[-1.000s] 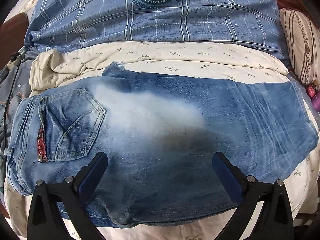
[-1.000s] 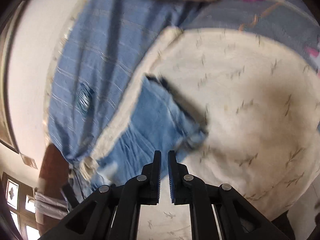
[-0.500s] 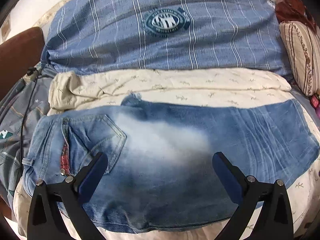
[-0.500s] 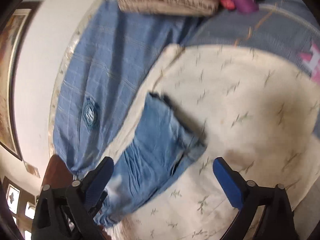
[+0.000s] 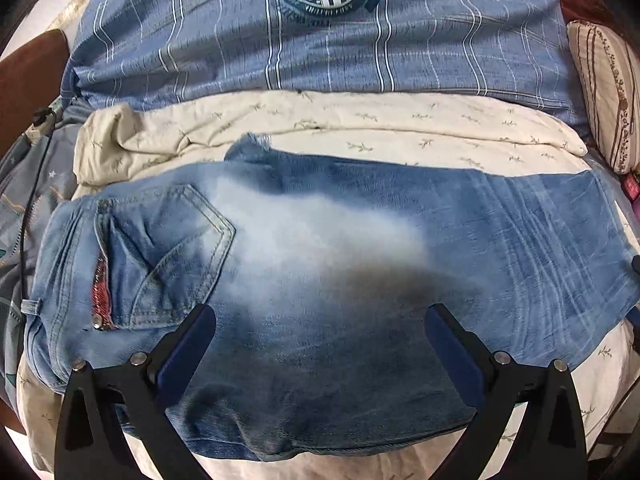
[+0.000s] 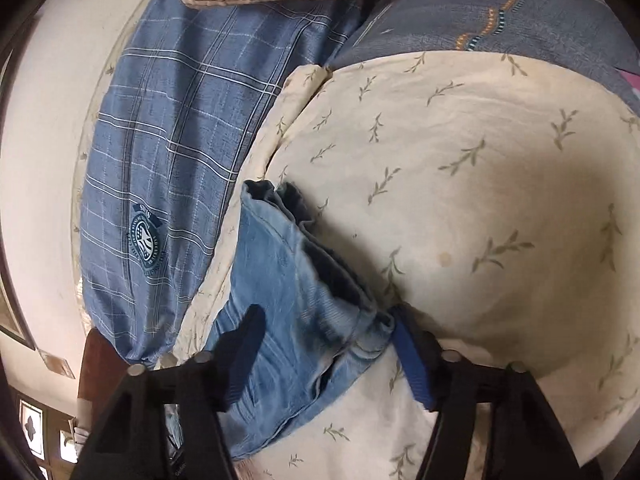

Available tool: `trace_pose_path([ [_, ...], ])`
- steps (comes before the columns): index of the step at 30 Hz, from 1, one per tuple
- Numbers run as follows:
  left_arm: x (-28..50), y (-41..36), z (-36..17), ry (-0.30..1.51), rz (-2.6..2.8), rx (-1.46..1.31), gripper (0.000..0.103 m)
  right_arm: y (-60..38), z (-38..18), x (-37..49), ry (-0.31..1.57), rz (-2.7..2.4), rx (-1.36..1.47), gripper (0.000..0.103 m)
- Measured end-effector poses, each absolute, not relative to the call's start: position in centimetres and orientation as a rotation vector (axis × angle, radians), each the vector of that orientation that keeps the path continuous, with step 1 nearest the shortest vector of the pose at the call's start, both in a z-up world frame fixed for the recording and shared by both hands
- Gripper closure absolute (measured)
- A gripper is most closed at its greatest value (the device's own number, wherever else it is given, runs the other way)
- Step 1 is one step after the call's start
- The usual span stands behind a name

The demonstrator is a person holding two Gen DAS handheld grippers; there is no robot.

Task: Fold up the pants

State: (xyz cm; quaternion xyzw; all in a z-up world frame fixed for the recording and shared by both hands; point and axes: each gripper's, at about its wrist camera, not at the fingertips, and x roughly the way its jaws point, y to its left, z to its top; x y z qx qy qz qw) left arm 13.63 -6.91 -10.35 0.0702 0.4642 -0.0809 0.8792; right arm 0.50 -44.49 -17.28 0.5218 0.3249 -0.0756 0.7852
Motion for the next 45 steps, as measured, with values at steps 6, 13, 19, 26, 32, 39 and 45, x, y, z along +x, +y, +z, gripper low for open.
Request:
trace_pose_path([
  [6, 13.4, -6.3, -9.7, 0.939, -0.150, 0.136, 0.000, -42.6, -15.5, 1.1, 0.695, -0.162, 0.985, 0.077],
  [13, 13.4, -2.8, -7.6, 0.820, -0.037, 0.103, 0.000, -35.3, -10.0, 2.4, 0.624, -0.081, 0.648, 0.083],
  [19, 14.3, 1.9, -6.9, 0.812, 0.043, 0.030, 0.000, -27.4, -9.1, 6.0, 0.675, 0.094, 0.560, 0.083],
  [26, 14.9, 5.7, -7.0, 0.821, 0.093, -0.037, 0.000, -20.7, -12.8, 8.4, 0.840, 0.237, 0.564, 0.076],
  [32, 14.8, 5.2, -6.9, 0.811, 0.073, -0.042, 0.000, -18.2, -14.1, 8.5, 0.896, 0.341, 0.575, 0.038],
  [39, 13.9, 2.1, -6.3, 0.760, -0.024, -0.038, 0.000, -22.8, -10.0, 6.4, 0.765, 0.271, 0.514, 0.038],
  [45, 13.5, -3.3, -7.7, 0.785, -0.094, 0.131, 0.000, -26.3, -13.3, 7.2, 0.896, 0.168, 0.562, 0.038],
])
